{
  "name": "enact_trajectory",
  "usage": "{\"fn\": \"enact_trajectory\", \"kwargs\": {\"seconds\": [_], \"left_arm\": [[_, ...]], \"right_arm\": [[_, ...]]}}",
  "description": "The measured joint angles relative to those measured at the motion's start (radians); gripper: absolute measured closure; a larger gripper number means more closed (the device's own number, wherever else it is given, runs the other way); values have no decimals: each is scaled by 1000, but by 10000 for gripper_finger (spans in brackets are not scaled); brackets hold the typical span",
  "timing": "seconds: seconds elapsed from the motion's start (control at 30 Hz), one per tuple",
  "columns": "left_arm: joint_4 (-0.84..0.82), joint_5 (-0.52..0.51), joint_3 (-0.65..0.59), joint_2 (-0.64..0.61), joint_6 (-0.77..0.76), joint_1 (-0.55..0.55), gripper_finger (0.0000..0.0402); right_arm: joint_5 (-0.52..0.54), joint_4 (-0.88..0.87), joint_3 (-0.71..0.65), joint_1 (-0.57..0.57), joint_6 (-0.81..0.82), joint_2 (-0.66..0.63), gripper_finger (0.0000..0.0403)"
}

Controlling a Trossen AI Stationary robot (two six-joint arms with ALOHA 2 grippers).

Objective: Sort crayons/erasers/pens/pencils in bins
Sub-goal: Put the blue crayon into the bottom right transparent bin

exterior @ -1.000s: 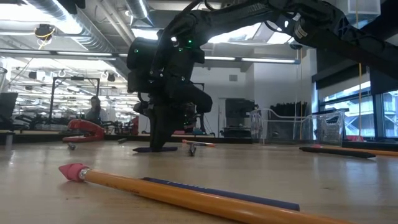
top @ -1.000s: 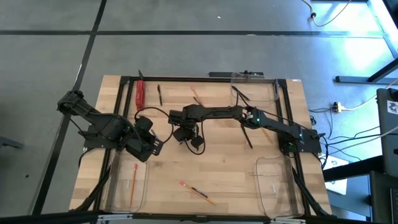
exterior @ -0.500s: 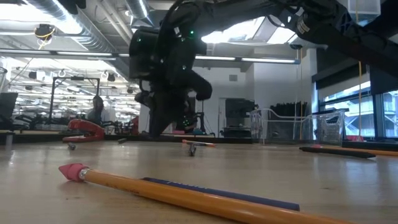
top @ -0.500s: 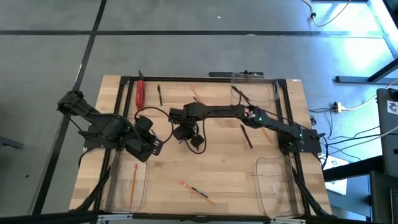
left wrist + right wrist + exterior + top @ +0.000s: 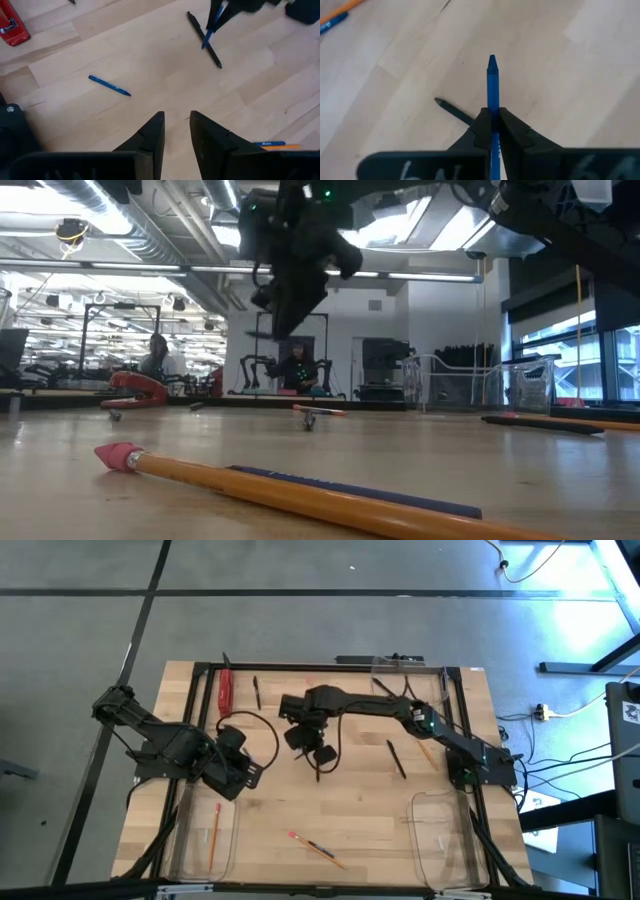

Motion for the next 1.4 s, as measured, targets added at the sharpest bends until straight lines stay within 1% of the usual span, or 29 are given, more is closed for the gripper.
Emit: {"fn": "enact_trajectory", "kwargs": {"seconds": [0.2, 0.33, 0.4, 0.5, 0.57, 0.73, 1.03, 1.13, 1.4], "left_arm": [[2, -11, 0, 0, 36, 0, 317], [1, -51, 0, 0, 65, 0, 317], [0, -72, 0, 0, 77, 0, 317], [-1, -90, 0, 0, 79, 0, 317], [0, -102, 0, 0, 94, 1, 317], [0, -106, 0, 0, 141, 1, 317], [3, -130, 0, 0, 200, 1, 317], [6, -131, 0, 0, 207, 1, 317], [7, -140, 0, 0, 209, 1, 317]], "right_arm": [[4, -49, 0, -8, 28, -39, 382], [5, -97, 0, -9, 28, -53, 382], [27, -128, 0, -8, 28, -60, 382], [89, -160, 0, -9, 29, -72, 382], [106, -177, 0, -9, 38, -81, 382], [104, -252, 1, -9, 66, -106, 382], [104, -305, 1, 1, 119, -162, 382], [108, -306, 1, 8, 158, -188, 382], [101, -305, 1, 61, 168, -271, 382]]}}
